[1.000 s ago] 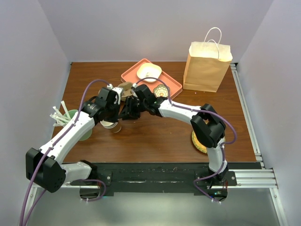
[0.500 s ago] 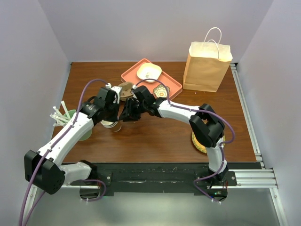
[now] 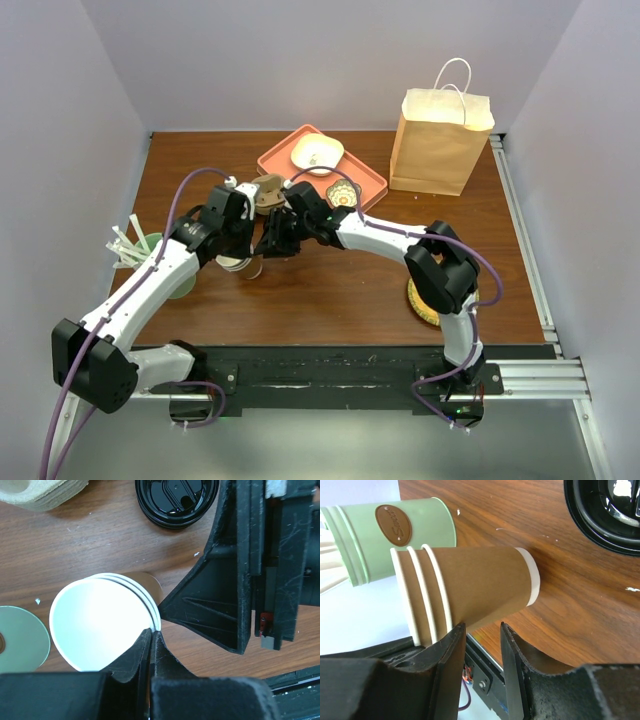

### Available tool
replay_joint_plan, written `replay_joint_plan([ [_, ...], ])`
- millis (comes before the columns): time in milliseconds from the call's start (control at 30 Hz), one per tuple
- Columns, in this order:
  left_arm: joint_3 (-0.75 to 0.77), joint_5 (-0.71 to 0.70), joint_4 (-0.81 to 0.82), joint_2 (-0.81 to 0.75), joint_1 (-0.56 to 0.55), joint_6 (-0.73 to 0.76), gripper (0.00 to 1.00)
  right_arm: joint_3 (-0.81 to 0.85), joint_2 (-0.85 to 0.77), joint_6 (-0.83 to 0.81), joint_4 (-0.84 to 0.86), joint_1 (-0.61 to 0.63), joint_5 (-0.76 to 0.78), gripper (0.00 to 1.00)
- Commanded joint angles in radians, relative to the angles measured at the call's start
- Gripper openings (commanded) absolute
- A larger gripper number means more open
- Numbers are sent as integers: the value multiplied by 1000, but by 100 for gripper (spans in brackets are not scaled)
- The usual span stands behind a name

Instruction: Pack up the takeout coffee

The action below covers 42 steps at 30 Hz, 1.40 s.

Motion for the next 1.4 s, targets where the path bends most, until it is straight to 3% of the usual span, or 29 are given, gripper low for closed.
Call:
replay_joint_plan([
  [0,-12,-2,46,-16,-1,-9,0,22,-80,-8,1,2,30,38],
  [633,-21,15,54,-22,-1,-9,0,7,-77,32,100,-1,-20,34],
  [1367,11,35,69,-18,-1,-32,0,-5,-37,19,70,6,-6,34],
])
